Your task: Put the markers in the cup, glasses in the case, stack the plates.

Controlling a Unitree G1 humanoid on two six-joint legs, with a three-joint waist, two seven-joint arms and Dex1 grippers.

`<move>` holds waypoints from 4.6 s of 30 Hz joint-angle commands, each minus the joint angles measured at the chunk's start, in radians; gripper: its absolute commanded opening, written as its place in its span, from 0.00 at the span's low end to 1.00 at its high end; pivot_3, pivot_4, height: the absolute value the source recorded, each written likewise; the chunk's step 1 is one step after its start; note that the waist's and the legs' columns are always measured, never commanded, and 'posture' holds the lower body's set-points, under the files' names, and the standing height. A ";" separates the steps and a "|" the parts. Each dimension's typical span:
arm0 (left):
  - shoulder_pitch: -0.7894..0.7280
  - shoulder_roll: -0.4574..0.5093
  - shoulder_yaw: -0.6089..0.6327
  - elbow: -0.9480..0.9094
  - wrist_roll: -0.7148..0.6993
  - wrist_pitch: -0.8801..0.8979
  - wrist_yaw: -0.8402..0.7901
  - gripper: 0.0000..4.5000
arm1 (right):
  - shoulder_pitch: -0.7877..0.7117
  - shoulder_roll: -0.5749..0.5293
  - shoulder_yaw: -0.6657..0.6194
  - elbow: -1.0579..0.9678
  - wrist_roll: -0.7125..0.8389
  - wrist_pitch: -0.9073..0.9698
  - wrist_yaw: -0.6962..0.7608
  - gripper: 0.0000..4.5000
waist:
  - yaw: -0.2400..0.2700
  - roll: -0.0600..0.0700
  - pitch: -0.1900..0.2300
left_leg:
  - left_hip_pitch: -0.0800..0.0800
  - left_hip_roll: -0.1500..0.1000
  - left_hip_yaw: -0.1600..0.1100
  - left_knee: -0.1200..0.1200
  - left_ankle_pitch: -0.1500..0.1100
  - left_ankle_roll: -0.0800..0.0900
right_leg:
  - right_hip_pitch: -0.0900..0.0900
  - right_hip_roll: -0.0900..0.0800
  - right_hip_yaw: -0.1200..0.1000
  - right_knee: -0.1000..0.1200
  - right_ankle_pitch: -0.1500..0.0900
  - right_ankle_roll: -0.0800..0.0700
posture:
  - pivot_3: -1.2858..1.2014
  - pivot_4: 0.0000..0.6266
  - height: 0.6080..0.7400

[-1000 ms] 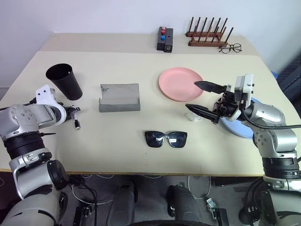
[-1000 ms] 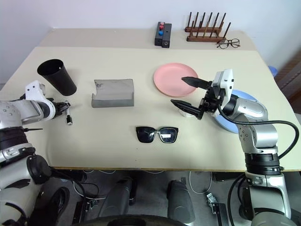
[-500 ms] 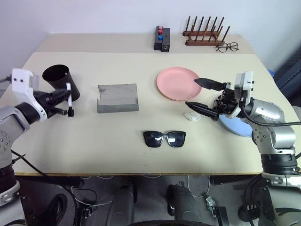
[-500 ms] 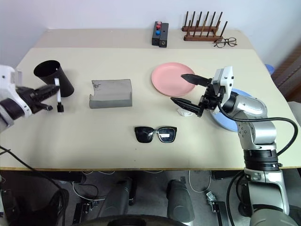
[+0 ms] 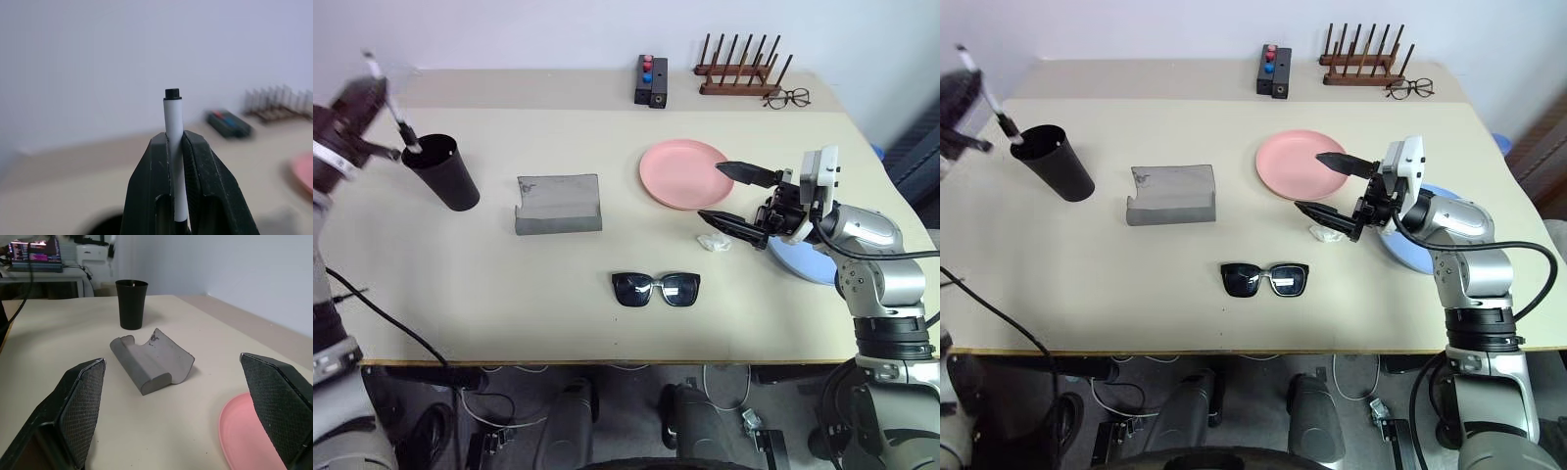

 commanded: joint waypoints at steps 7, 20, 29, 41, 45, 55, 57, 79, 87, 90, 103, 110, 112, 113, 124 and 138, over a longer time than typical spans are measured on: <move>-0.224 0.024 -0.080 0.567 0.131 -0.442 -0.109 0.02 | -0.003 -0.004 -0.032 -0.055 0.030 0.011 -0.017 1.00 | -0.005 0.000 0.000 | 0.000 0.000 0.000 -0.001 0.000 0.000 | 0.000 0.000 0.000 0.000 0.003 0.005 | 0.52 0.24 1.00; -0.256 -0.046 -0.100 0.846 0.144 -0.667 -0.137 0.02 | 0.041 -0.029 -0.058 -0.114 0.039 0.046 -0.038 1.00 | -0.003 0.000 0.000 | 0.000 0.000 0.001 0.000 0.000 0.000 | 0.000 0.000 0.000 0.000 0.003 0.006 | 0.52 0.24 1.00; -0.236 -0.047 -0.088 0.873 0.133 -0.675 -0.119 0.26 | 0.043 -0.032 -0.058 -0.111 0.037 0.047 -0.041 1.00 | -0.005 0.000 0.000 | 0.001 0.000 0.001 0.000 0.000 0.000 | 0.000 0.000 0.000 0.001 0.003 0.006 | 0.52 0.24 1.00; -0.239 -0.040 -0.103 0.781 0.127 -0.637 -0.122 0.99 | 0.036 -0.031 -0.055 -0.097 0.032 0.041 -0.038 1.00 | -0.004 0.000 0.000 | 0.001 0.000 0.001 0.000 0.000 0.000 | 0.000 0.000 0.000 0.002 0.003 0.006 | 0.52 0.24 1.00; -0.221 -0.033 -0.114 0.636 0.097 -0.528 -0.161 0.99 | 0.031 -0.028 -0.053 -0.089 0.030 0.036 -0.036 1.00 | -0.004 0.000 0.000 | 0.001 0.000 0.000 0.000 0.000 0.000 | 0.000 0.000 0.000 0.002 0.003 0.006 | 0.52 0.24 1.00; -0.112 -0.048 -0.301 0.126 -0.088 0.025 -0.411 0.99 | 0.019 -0.032 -0.056 -0.066 0.037 0.020 0.009 1.00 | -0.004 0.000 0.000 | 0.001 0.000 0.000 0.001 0.000 0.000 | 0.001 0.000 0.001 0.002 0.003 0.006 | 0.52 0.24 1.00; -0.118 -0.055 -0.354 0.127 -0.059 0.050 -0.430 0.99 | 0.023 -0.033 -0.063 -0.074 0.043 0.017 0.017 1.00 | -0.005 0.000 0.000 | 0.001 0.000 0.000 0.001 0.000 0.000 | 0.001 0.001 0.001 0.002 0.003 0.005 | 0.52 0.24 1.00; -0.299 -0.195 -0.715 0.710 0.401 -0.260 -0.603 0.99 | 0.117 -0.034 -0.100 -0.163 0.072 0.017 -0.035 1.00 | -0.003 0.000 0.000 | 0.000 0.000 0.000 0.001 0.000 0.001 | -0.001 0.001 0.001 0.002 0.003 0.005 | 0.52 0.24 1.00; -0.325 -0.232 -0.692 0.780 0.419 -0.249 -0.625 0.59 | 0.120 -0.037 -0.099 -0.172 0.070 0.022 -0.055 1.00 | -0.001 0.000 0.000 | 0.000 0.000 0.000 0.001 0.000 0.001 | -0.001 0.001 0.001 0.002 0.003 0.006 | 0.52 0.24 1.00; -0.326 -0.232 -0.688 0.780 0.426 -0.242 -0.630 0.28 | 0.121 -0.038 -0.099 -0.175 0.073 0.025 -0.059 1.00 | 0.001 0.000 0.000 | 0.000 0.000 0.000 0.002 0.000 0.001 | -0.001 0.001 0.001 0.002 0.003 0.006 | 0.52 0.24 1.00; -0.319 -0.220 -0.679 0.732 0.425 -0.203 -0.672 0.28 | 0.114 -0.035 -0.088 -0.166 0.067 0.023 -0.063 1.00 | -0.001 0.000 0.000 | 0.000 0.000 0.000 0.002 0.000 0.001 | -0.001 0.001 0.001 0.003 0.003 0.006 | 0.52 0.24 1.00; -0.317 -0.207 -0.659 0.696 0.400 -0.133 -0.716 0.01 | 0.114 -0.036 -0.088 -0.166 0.062 0.024 -0.063 1.00 | -0.002 0.000 0.000 | 0.000 0.000 0.000 0.002 0.000 0.001 | -0.001 0.001 0.001 0.003 0.003 0.006 | 0.52 0.24 1.00; -0.317 -0.199 -0.662 0.677 0.396 -0.093 -0.737 0.01 | 0.114 -0.036 -0.088 -0.166 0.061 0.024 -0.063 1.00 | -0.003 0.000 0.000 | 0.000 0.000 0.000 0.002 0.000 0.001 | -0.001 0.001 0.001 0.004 0.003 0.006 | 0.52 0.24 1.00; -0.315 -0.194 -0.665 0.660 0.394 -0.068 -0.753 0.01 | 0.114 -0.035 -0.088 -0.166 0.060 0.023 -0.063 1.00 | -0.003 0.000 0.000 | 0.000 0.000 0.000 0.002 0.000 0.001 | -0.001 0.001 0.001 0.004 0.003 0.006 | 0.52 0.24 1.00; -0.093 0.041 -0.716 0.150 0.254 0.218 -0.982 0.01 | 0.125 -0.041 -0.095 -0.173 0.058 0.026 -0.066 1.00 | -0.012 0.000 0.000 | 0.000 0.001 0.000 0.001 0.000 0.001 | -0.002 0.001 0.002 0.004 0.002 0.004 | 0.52 0.24 1.00; 0.283 0.240 -0.700 -0.315 0.088 0.271 -0.936 0.01 | 0.118 -0.041 -0.086 -0.163 0.057 0.021 -0.055 1.00 | -0.005 0.001 0.001 | -0.001 0.005 0.003 0.000 0.000 0.000 | -0.002 0.002 0.003 -0.002 0.001 -0.003 | 0.52 0.24 1.00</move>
